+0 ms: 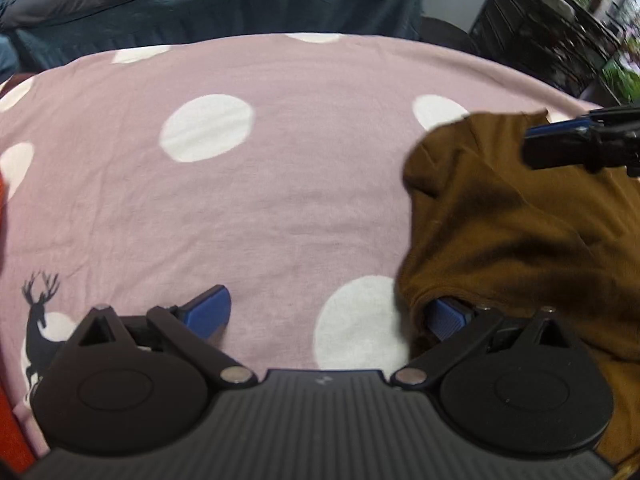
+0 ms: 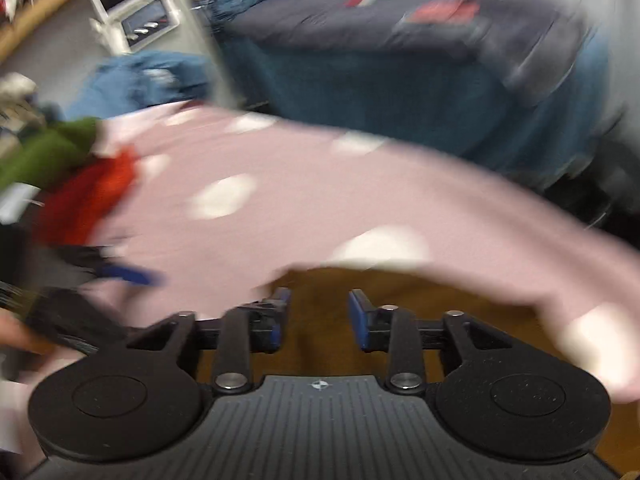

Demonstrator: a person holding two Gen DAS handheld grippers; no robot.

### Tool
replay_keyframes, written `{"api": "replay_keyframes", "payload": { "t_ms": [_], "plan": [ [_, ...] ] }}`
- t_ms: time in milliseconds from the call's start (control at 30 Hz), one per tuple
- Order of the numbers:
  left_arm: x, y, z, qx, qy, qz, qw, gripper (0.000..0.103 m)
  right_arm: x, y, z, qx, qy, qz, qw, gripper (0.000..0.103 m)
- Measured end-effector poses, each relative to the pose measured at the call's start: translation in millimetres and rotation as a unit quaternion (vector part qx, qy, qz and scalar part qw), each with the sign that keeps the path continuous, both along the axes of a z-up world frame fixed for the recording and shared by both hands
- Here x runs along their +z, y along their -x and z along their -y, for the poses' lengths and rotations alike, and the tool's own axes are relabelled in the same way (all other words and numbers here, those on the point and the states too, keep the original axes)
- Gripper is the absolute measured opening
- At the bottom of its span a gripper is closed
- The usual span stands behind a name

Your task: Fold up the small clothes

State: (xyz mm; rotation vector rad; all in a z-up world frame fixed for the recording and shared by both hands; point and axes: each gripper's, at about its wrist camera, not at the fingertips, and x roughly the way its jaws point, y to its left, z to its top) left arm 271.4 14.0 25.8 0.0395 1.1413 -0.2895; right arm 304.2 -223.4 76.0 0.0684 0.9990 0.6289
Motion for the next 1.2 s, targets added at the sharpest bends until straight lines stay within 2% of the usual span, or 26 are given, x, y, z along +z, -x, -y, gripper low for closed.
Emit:
{"api": "replay_keyframes", "payload": {
  "t_ms": [33,100,167,200,233,267,300,367,467,533,600,633,667,700,733,767,833,933,1000,1100,1133,1200],
  "plan": [
    [0,2,3,-0.006,-0.009,0.003,0.9999,0.103,-2,1,-4,-0.01,-0.01,-0.01,1.0,0.067],
    [0,8,8,-0.028,-0.026,0.013,0.9992,0.103,-8,-5,-12,-0.02,-0.014,-0.028,0.999,0.094],
    [3,16,9,-0.042,-0.02,0.024,0.9986,0.103,-14,-10,-22,-0.022,0.001,-0.029,0.999,0.095],
    [4,20,9,-0.049,-0.01,0.032,0.9982,0.103,-17,-13,-27,-0.014,0.006,-0.034,0.999,0.085],
    [6,25,8,-0.058,-0.001,0.043,0.9974,0.103,-22,-14,-33,0.0,0.013,-0.045,0.999,0.071],
    [8,30,8,-0.065,0.004,0.054,0.9964,0.103,-26,-13,-39,0.008,0.025,-0.052,0.998,0.019],
    [10,34,8,-0.072,0.005,0.063,0.9954,0.103,-27,-15,-41,0.005,0.036,-0.05,0.998,0.005],
    [13,44,9,-0.077,-0.001,0.072,0.9945,0.103,-25,-15,-42,-0.014,0.035,-0.028,0.999,0.004],
    [14,62,2,-0.05,-0.003,0.076,0.9958,0.103,-19,-18,-42,-0.052,0.06,0.009,0.997,0.004],
    [15,75,-2,-0.039,-0.004,0.074,0.9965,0.103,-17,-21,-41,-0.062,0.071,0.02,0.995,0.008],
    [14,87,-2,-0.034,-0.028,0.068,0.9967,0.103,-10,-19,-35,-0.089,0.106,0.061,0.988,0.032],
    [15,93,-3,-0.032,-0.036,0.061,0.997,0.103,-2,-13,-32,-0.115,0.125,0.092,0.981,0.038],
    [16,100,-4,-0.029,-0.034,0.05,0.9977,0.103,5,-7,-28,-0.138,0.125,0.111,0.976,0.052],
    [16,108,-6,-0.027,-0.02,0.039,0.9987,0.103,13,-1,-20,-0.15,0.098,0.108,0.978,0.067],
    [18,117,-8,-0.028,-0.001,0.028,0.9992,0.103,19,6,-12,-0.142,0.053,0.089,0.984,0.073],
    [21,127,-10,-0.027,0.014,0.021,0.9993,0.103,23,15,-6,-0.125,0.013,0.065,0.99,0.073],
    [25,151,-13,-0.027,0.026,0.013,0.9992,0.103,28,43,0,-0.089,-0.02,0.036,0.995,0.073],
    [29,183,-16,-0.031,0.02,0.0,0.9993,0.103,29,100,-4,-0.01,-0.017,0.028,0.999,0.073],
    [30,197,-18,-0.027,0.015,-0.007,0.9995,0.103,25,134,-12,0.005,-0.005,0.016,1.0,0.073],
    [31,206,-20,-0.02,0.002,-0.021,0.9996,0.103,10,166,-20,-0.012,-0.017,-0.025,0.999,0.069],
    [32,209,-23,-0.016,-0.001,-0.025,0.9996,0.103,5,172,-24,-0.032,-0.007,-0.028,0.999,0.068],
    [36,211,-27,-0.008,-0.002,-0.024,0.9997,0.103,-6,171,-28,-0.106,0.03,-0.051,0.993,0.068]
  ]
}}
